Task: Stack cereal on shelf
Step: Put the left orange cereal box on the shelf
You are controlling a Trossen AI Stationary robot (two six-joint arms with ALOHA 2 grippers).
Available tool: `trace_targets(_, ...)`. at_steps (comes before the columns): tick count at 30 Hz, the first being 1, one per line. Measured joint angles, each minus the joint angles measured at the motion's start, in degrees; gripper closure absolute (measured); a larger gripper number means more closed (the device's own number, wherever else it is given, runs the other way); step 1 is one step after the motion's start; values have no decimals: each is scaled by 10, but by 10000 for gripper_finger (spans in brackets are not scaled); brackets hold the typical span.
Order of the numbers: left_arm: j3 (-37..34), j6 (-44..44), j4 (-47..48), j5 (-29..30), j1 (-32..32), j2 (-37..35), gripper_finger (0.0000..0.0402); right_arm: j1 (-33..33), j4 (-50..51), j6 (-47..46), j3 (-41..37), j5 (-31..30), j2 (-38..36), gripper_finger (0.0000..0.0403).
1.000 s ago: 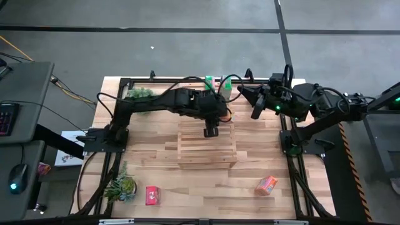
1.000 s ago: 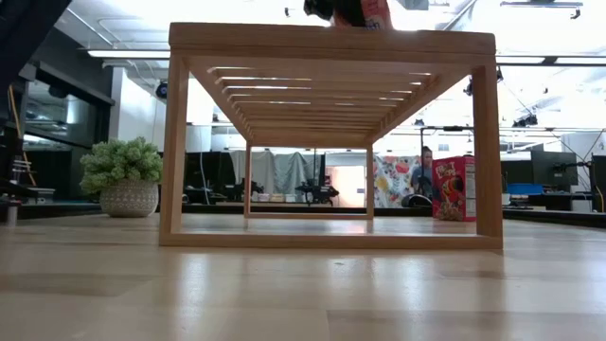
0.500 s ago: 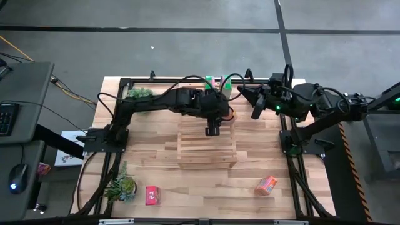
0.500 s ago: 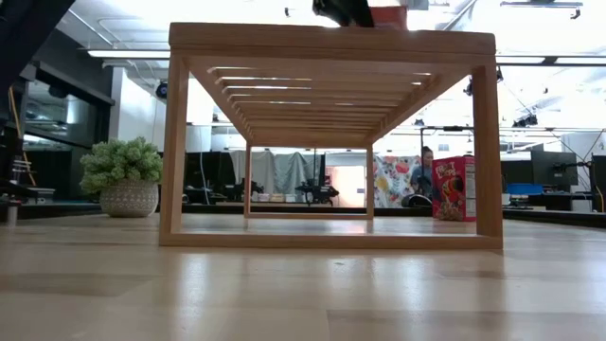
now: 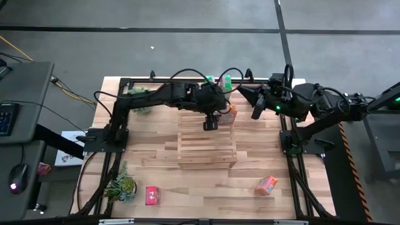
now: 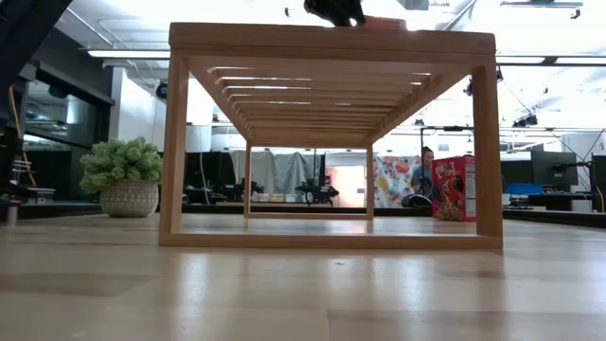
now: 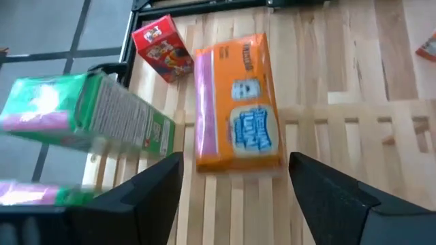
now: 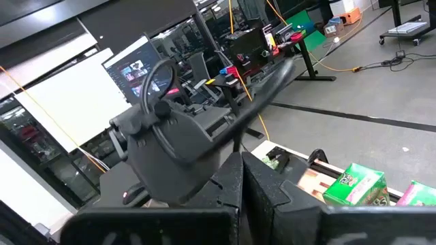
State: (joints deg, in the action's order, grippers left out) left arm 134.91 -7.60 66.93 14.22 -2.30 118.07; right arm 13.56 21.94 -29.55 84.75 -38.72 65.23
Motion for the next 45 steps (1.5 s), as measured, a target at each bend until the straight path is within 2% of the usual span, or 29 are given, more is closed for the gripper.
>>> trace_targets(6,0,-1,6,-1,0,-35,146,0,-1,12,0,0,0,402)
trace_targets(11,1,45,48,-1,-5,-86,153,0,25,19,0,0,-1,402)
trace_targets(14,-9,81,48,0,-7,-122,183,0,83,8,0,3,-5,402)
trace_targets(16,-40,103,39,8,-7,-154,218,0,146,-21,0,14,-8,402)
trace_targets(19,-131,127,-23,28,-1,-224,285,0,258,-81,0,30,-8,402)
trace_targets(23,-319,169,-177,34,13,-336,381,0,415,-177,-9,53,-9,402)
trace_targets(26,-480,217,-337,18,27,-414,388,5,456,-213,-55,72,-20,402)
trace_targets(30,-663,317,-558,-10,52,-469,398,9,376,-220,-162,106,-59,403)
trace_targets(34,-760,391,-740,-21,76,-454,400,-4,231,-211,-272,95,-111,403)
trace_targets(36,-771,416,-771,-20,86,-427,401,-21,176,-210,-315,86,-135,403)
trace_targets(40,-745,426,-790,-24,93,-350,401,-74,74,-210,-379,90,-162,403)
trace_targets(45,-685,406,-786,-37,85,-262,401,-140,-42,-213,-434,143,-162,403)
